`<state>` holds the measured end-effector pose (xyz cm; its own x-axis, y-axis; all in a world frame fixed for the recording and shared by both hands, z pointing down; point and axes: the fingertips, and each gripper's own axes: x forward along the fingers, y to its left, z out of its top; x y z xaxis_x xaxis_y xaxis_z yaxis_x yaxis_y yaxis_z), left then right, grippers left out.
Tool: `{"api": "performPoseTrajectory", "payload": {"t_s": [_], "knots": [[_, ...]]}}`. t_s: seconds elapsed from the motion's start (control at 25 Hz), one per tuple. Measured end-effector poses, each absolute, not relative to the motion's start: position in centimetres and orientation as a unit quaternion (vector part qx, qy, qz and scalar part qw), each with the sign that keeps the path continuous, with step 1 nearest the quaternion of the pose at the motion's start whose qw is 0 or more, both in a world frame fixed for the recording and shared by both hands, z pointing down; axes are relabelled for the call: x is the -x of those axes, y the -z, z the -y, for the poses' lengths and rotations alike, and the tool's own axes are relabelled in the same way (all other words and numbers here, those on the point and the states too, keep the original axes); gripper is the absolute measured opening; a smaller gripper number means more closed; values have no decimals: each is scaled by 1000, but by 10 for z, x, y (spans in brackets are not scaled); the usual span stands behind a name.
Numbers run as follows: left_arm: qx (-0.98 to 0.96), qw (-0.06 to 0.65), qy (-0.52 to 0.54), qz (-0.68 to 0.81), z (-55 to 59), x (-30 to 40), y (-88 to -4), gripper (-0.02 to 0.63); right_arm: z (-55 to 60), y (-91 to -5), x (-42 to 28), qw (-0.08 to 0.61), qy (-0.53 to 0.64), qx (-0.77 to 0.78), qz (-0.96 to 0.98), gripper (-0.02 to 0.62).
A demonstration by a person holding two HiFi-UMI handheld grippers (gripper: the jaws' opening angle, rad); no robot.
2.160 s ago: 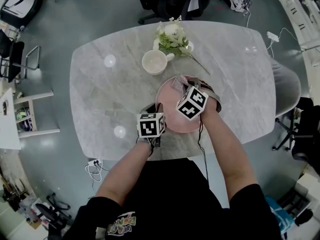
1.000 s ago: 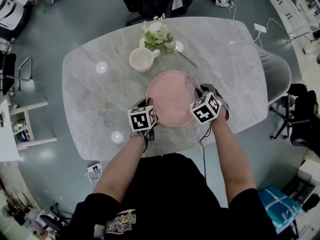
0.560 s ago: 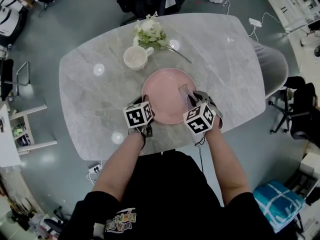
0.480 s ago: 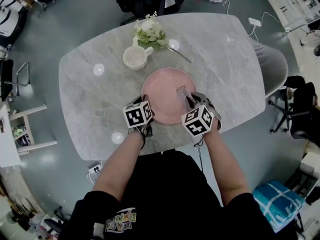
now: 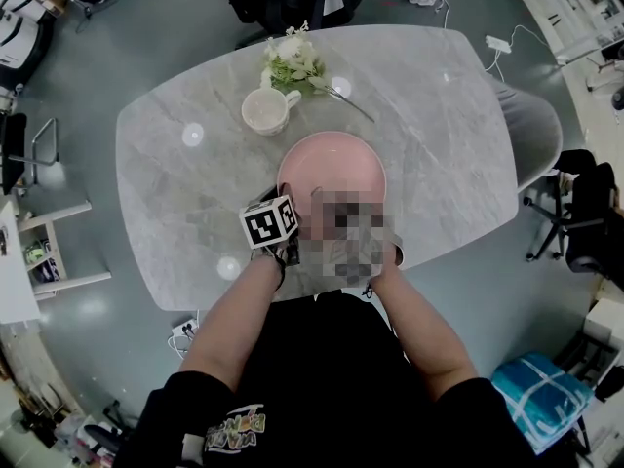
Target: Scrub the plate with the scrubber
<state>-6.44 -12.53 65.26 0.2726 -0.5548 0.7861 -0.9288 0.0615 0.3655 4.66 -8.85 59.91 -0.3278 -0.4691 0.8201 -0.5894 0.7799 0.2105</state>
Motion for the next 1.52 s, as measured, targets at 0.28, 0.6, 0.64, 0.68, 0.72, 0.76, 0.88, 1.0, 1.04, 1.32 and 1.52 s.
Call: {"api": "performPoseTrajectory", "payload": {"t_s": [0.28,0.6,0.64,0.68,0.72,0.76,0.88,1.0,1.04,1.32,1.52], "knots": [[-655,464,-197,564,125,65,-652,44,88,-605,-19,452,-95,-320,827,75],[-664,465,-200,550,126,65,-653,43,111,-602,-21,418,-148,-339,830,75],[-664,466,-199,550,126,65,-653,43,114,-602,-19,415,-152,-338,831,75],[-664,467,-198,550,125,65,-653,43,117,-602,-15,412,-158,-336,832,75],[-663,468,-196,550,125,65,-653,43,120,-603,-11,410,-164,-333,833,75],[-664,469,-195,549,125,65,-653,43,122,-604,-8,409,-171,-330,833,75],[-669,471,-194,542,126,63,-652,41,130,-608,3,408,-188,-324,832,75],[-672,467,-194,541,127,64,-655,43,137,-614,7,421,-190,-324,826,75],[-672,467,-194,541,127,64,-655,43,138,-618,6,432,-183,-323,822,75],[-674,469,-195,537,126,63,-655,43,150,-631,-10,480,-125,-319,808,77],[-674,470,-193,537,126,64,-656,43,164,-632,-28,493,-97,-337,796,77]]}}
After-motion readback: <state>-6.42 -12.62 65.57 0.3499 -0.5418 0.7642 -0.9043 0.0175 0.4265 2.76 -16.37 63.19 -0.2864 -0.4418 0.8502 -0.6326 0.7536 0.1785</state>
